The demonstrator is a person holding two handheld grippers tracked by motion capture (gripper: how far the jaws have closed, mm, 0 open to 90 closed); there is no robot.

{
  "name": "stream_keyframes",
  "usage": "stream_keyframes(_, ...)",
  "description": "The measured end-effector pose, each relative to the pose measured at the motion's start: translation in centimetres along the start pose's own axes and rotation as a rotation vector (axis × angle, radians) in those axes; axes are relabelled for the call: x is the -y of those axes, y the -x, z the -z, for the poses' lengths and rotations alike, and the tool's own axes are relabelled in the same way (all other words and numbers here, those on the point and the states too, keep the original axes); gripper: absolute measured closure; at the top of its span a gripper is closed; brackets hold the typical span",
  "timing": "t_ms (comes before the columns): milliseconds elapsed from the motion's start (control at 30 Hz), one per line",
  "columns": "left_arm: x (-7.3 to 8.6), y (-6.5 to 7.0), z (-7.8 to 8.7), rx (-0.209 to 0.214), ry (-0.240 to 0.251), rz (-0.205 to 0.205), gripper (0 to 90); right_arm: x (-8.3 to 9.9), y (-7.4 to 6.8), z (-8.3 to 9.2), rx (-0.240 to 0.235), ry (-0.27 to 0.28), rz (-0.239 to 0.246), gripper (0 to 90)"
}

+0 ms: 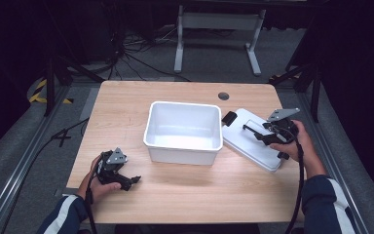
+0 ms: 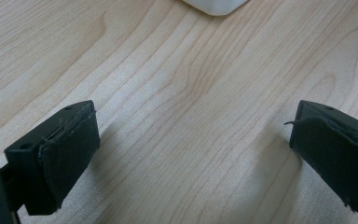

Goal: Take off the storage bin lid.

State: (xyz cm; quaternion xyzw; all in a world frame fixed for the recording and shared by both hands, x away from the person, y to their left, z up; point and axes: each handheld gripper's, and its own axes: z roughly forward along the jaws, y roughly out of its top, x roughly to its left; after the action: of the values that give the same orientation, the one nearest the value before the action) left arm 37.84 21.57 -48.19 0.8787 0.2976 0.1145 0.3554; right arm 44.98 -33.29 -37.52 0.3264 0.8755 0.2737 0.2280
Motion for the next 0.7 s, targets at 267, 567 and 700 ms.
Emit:
stream_keyframes(267,0.1,0.2,0.1,-0.01,0.0,0.015,2.2,-0.1,-1.2,1.8,0.048,0.043,0.003,36.2)
stream_keyframes(567,0.1,0.2,0.1,-0.015,0.004,0.008,2.2,1.1,-2.0,4.0,0.04,0.07,0.004,34.0)
stream_keyframes(700,0.1,0.2,0.1,-0.015,0.004,0.009,2.3,2.1,-2.6,4.8,0.042,0.082,0.01,33.9)
